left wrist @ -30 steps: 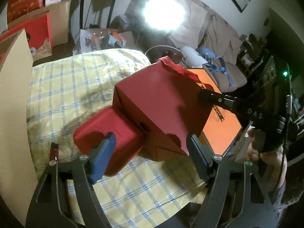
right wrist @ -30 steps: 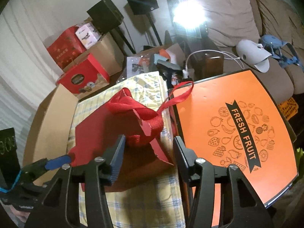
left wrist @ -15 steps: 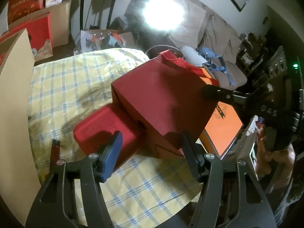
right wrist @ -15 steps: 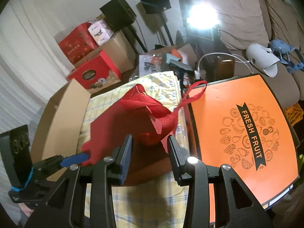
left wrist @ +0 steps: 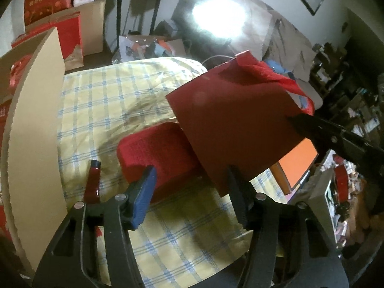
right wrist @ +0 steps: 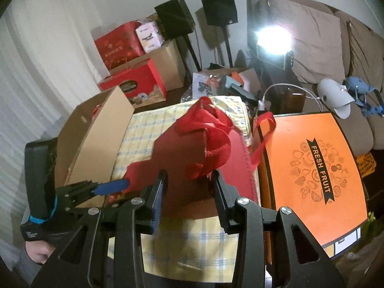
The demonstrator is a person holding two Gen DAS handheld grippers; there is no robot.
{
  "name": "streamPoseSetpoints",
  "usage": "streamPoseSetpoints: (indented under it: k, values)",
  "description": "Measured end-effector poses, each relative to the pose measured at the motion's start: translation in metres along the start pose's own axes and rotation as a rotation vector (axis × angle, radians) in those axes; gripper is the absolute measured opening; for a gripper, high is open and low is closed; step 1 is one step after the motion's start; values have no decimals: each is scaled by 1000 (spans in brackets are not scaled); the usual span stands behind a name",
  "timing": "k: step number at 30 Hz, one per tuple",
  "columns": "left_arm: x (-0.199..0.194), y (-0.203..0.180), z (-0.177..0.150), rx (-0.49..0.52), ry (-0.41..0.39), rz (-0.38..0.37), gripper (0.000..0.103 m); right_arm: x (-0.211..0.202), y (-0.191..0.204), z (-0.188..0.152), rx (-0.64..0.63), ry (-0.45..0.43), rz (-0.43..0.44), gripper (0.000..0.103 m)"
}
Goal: Organize objects
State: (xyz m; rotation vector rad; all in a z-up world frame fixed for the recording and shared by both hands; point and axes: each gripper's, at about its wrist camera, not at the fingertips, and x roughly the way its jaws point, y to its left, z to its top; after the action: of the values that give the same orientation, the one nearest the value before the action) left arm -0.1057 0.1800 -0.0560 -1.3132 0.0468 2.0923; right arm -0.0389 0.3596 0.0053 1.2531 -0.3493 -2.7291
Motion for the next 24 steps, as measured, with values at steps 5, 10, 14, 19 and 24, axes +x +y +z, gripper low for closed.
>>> streamPoseSetpoints:
  k: [5,10,14,19,24]
  values:
    - [5,-6,-3,22,25,-20,44,-9,18,-3,-30,-16,8,39]
    - [14,-22,-8,59,56,-46,44,-5,27,-5,-16,22,113,29]
    - [12,-17,-11,52,64,-39,46,-11,24,-2,-8,-2,86,29]
    - [-5,-3,-11,0,43,-73,60,-25,1,7,35,-44,38,30]
    - [-22,-4,-5,-32,15,-160,63,-21,-29,14,77,-42,-60,34]
